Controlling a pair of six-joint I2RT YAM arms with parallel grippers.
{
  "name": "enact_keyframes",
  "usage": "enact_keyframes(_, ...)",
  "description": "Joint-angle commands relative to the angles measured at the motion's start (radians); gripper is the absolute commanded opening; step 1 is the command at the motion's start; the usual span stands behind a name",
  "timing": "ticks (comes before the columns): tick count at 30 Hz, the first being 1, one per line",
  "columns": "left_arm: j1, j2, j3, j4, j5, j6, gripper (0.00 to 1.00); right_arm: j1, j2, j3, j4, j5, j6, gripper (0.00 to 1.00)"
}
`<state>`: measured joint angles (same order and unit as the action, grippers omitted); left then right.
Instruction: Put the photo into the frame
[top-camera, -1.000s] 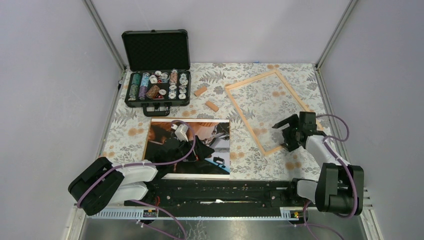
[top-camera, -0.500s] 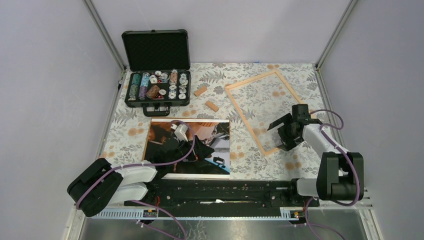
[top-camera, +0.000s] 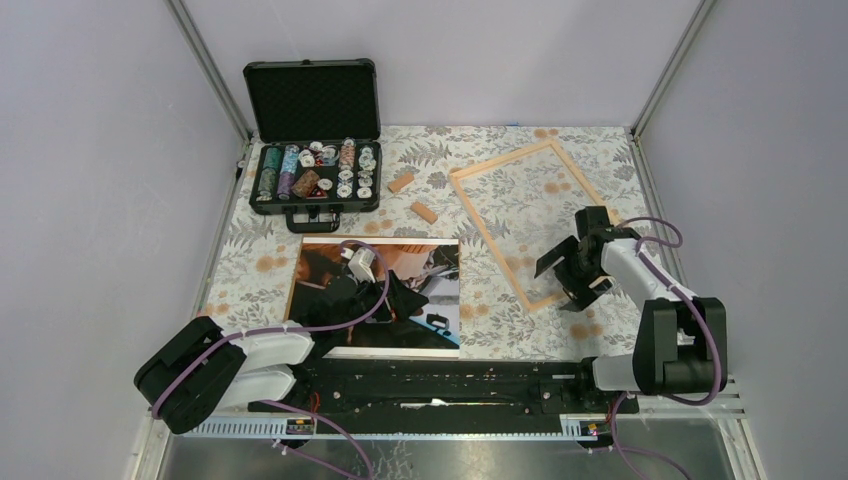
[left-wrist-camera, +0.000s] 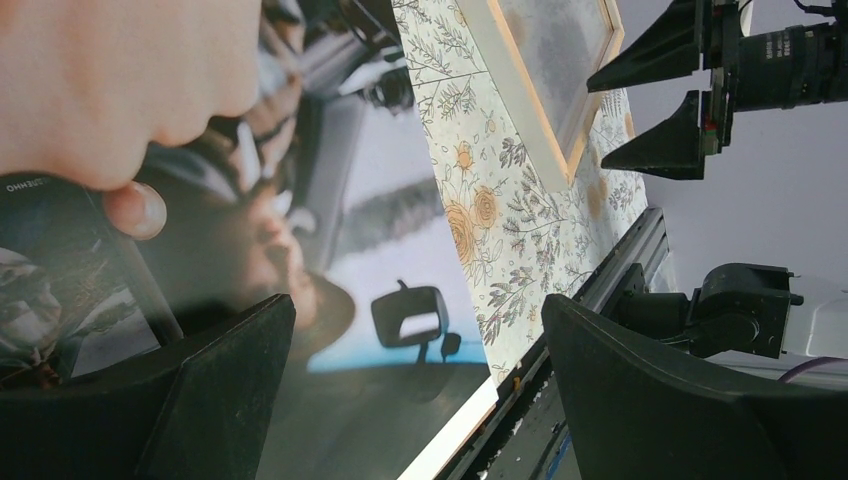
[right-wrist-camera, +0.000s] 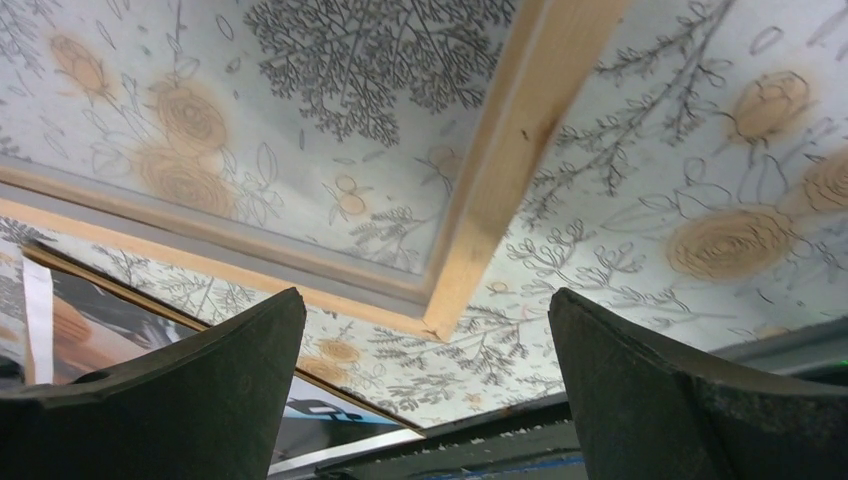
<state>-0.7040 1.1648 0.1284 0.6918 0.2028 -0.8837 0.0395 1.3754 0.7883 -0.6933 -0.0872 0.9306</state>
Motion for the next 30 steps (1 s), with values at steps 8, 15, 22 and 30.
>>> enact_keyframes(8,0.008,-0.007,-0.013,0.071,0.006,-0.003,0.99,0.039,-0.062,0.022,0.135,-0.129,-0.156,1.0)
enact_keyframes(15,0.009,0.003,-0.008,0.067,0.01,-0.001,0.99,0.111,0.018,-0.044,0.269,-0.193,-0.1,1.0)
enact_keyframes(22,0.009,0.006,-0.006,0.066,0.011,-0.001,0.99,0.111,0.065,-0.079,0.328,-0.123,-0.127,1.0)
enact_keyframes(30,0.011,0.01,-0.003,0.065,0.012,-0.001,0.99,0.112,-0.096,-0.019,0.214,-0.089,-0.176,1.0)
